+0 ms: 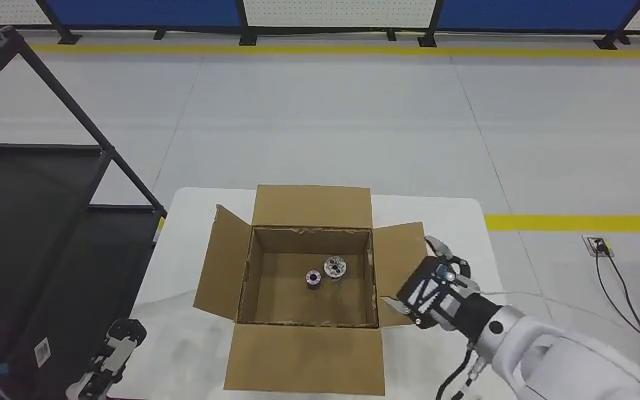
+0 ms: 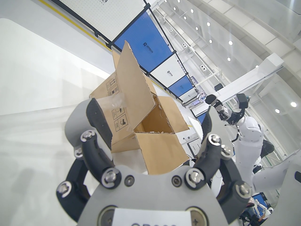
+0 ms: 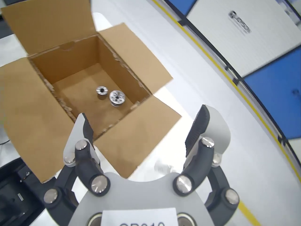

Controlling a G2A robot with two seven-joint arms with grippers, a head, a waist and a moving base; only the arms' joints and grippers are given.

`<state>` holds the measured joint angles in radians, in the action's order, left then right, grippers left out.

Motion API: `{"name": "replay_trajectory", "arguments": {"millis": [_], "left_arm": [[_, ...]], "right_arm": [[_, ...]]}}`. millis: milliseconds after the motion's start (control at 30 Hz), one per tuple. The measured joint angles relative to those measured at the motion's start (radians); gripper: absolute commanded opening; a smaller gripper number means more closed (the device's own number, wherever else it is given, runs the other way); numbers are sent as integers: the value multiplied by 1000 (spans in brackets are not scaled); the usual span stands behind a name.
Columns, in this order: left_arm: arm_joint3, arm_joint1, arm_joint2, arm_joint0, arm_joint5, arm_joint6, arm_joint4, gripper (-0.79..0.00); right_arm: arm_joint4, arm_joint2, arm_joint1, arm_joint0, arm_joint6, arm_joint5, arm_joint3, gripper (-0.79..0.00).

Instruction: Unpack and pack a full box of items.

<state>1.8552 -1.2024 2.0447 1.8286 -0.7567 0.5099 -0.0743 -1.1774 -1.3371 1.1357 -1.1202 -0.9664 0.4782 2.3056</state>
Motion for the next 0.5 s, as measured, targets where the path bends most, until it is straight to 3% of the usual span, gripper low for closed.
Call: {"name": "replay_trajectory", "arguments": {"millis": [267, 500], "left_arm": [[0, 0, 0, 0, 0, 0, 0, 0], [0, 0, 0, 0, 0, 0, 0, 0]], "right_arm": [[240, 405, 76, 477, -147, 27, -416, 0], [387, 659, 173, 763, -173, -49, -743, 0]]}}
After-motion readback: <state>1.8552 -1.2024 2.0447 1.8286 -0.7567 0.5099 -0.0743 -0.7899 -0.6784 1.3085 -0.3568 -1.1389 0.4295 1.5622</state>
